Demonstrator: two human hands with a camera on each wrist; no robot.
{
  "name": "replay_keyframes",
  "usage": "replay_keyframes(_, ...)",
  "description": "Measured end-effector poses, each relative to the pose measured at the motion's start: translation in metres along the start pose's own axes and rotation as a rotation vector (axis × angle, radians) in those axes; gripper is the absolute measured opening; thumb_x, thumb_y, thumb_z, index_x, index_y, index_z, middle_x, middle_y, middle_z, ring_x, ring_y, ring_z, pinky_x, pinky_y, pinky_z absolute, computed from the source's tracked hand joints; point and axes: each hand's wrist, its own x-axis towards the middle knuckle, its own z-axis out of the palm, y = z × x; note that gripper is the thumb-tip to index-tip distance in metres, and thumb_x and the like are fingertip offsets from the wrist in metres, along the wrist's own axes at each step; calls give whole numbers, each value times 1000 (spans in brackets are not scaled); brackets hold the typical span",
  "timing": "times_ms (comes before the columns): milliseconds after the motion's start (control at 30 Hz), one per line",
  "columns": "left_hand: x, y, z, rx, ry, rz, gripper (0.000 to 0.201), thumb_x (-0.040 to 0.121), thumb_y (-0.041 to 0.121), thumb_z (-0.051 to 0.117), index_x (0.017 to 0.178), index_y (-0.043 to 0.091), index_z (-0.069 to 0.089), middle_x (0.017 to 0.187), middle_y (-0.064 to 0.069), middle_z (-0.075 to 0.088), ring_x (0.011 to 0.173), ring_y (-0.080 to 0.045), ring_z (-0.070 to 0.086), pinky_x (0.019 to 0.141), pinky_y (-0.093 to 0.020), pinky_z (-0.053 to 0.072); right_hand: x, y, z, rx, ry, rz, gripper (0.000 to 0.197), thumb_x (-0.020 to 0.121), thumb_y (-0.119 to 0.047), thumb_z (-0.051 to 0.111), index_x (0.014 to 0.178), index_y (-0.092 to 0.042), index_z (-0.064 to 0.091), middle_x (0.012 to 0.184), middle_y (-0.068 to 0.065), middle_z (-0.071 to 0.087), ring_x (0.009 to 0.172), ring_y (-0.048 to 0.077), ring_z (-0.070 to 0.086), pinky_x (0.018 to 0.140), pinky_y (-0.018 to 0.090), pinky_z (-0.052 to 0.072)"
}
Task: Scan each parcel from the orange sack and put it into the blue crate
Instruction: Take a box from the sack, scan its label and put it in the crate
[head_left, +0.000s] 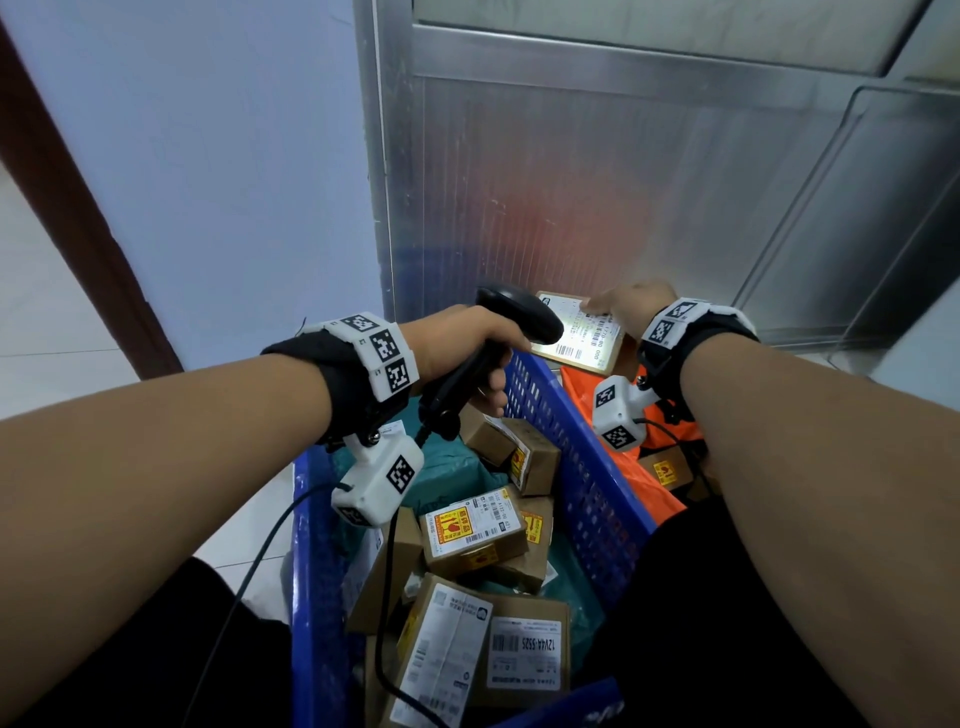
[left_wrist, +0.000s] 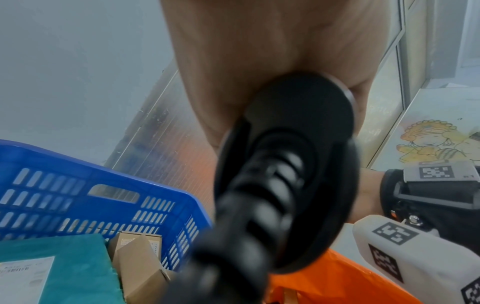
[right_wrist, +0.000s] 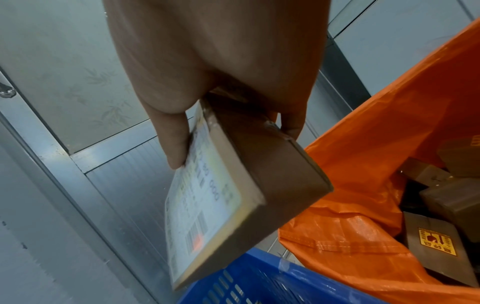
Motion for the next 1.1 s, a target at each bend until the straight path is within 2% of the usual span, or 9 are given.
replay_keyframes(67,-1,0,1,-11,-2,-3,27,97,21,59,73,8,56,60,-10,57,63,-28,62,96,-53,54,0,1,0,-15,3,-8,21,82,-21,80,74,-12,62,87,9,72,79,25,68,64,30,53)
replay_keyframes(200,0,0,2,-28,7,4,29,98,22,57,72,9,55,58,-9,56,64,-28,62,97,-54,54,-1,1,0,-41,-23,-5,21,84,-24,78,77,-12,62,89,9,72,84,26,70,84,37,57)
replay_keyframes(367,0,3,3,-45,13,10,30,98,22,57,71,10,56,58,-9,56,64,-28,63,95,-50,56,-3,0,-1,-82,-22,-11,26,87,-29,75,76,-15,57,78,1,63,69,17,59,63,28,46)
replay_keyframes(567,2,4,6,-46,20,20,31,97,22,57,70,9,55,57,-9,54,63,-30,62,93,-50,56,-9,0,1,-94,-50,-10,24,82,-31,78,78,-14,62,93,7,69,86,27,67,75,35,52)
replay_keyframes(700,3,7,8,-31,18,17,32,97,23,57,69,9,55,56,-9,54,64,-31,64,94,-50,56,-9,-1,-1,-90,-43,6,26,84,-29,77,75,-11,61,77,5,67,71,23,65,72,35,54)
replay_keyframes(800,3,6,6,-34,21,22,32,97,24,58,68,9,55,56,-9,54,63,-31,65,94,-50,55,-9,-3,0,-95,-22,7,26,87,-27,74,79,-8,59,80,4,62,73,22,61,74,33,49)
replay_keyframes(867,3,8,5,-32,20,30,32,97,24,59,68,10,55,56,-9,54,65,-31,65,91,-48,57,-10,-3,-3,-91,-1,6,27,90,-24,71,74,-6,57,79,6,60,69,21,58,73,32,47)
replay_keyframes(1033,0,10,6,-28,-6,32,32,96,24,58,68,10,54,56,-10,53,65,-32,65,84,-44,58,-9,0,-9,-43,-8,58,20,84,-23,77,77,-7,66,76,11,72,66,26,70,61,33,57)
replay_keyframes(1100,-3,11,7,-23,-15,39,32,97,23,57,68,10,54,55,-10,53,65,-32,65,86,-45,59,-9,1,-12,-39,-2,69,19,83,-24,77,80,-7,69,77,11,73,67,27,71,66,38,60)
